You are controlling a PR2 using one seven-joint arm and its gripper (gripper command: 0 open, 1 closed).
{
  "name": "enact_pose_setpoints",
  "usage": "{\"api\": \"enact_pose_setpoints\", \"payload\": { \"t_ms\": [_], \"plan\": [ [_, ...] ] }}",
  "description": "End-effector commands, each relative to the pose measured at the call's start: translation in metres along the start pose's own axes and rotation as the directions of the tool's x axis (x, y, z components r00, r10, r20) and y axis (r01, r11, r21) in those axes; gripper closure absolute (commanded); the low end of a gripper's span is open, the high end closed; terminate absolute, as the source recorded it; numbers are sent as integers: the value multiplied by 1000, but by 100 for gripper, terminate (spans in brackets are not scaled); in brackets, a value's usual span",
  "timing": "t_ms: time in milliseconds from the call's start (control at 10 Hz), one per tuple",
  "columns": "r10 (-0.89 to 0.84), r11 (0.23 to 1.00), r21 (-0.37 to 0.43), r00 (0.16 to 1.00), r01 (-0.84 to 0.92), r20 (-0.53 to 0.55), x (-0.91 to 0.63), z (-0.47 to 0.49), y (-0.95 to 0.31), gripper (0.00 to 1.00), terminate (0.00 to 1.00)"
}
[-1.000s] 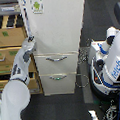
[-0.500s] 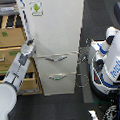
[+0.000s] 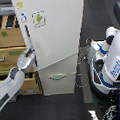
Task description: Opening the fridge
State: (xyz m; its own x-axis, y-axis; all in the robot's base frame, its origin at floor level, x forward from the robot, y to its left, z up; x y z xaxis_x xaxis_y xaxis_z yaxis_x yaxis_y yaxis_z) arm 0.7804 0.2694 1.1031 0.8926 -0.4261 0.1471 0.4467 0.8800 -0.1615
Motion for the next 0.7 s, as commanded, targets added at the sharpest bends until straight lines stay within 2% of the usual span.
{"api": "enact_pose_setpoints", "payload": {
  "t_ms": [100,200,300,400,500,700],
  "plan": [
    [-718,691,175,636,702,284,-671,311,-575,100,0],
    [-619,784,180,733,594,280,-645,298,-502,100,0],
    [-492,870,129,844,475,212,-581,256,-389,100,0],
    [-369,929,83,921,361,126,-486,181,-268,100,0],
    [-315,946,100,947,308,58,-436,131,-214,0,0],
    [-256,962,90,965,260,-49,-331,32,-126,0,0]
  ]
}}
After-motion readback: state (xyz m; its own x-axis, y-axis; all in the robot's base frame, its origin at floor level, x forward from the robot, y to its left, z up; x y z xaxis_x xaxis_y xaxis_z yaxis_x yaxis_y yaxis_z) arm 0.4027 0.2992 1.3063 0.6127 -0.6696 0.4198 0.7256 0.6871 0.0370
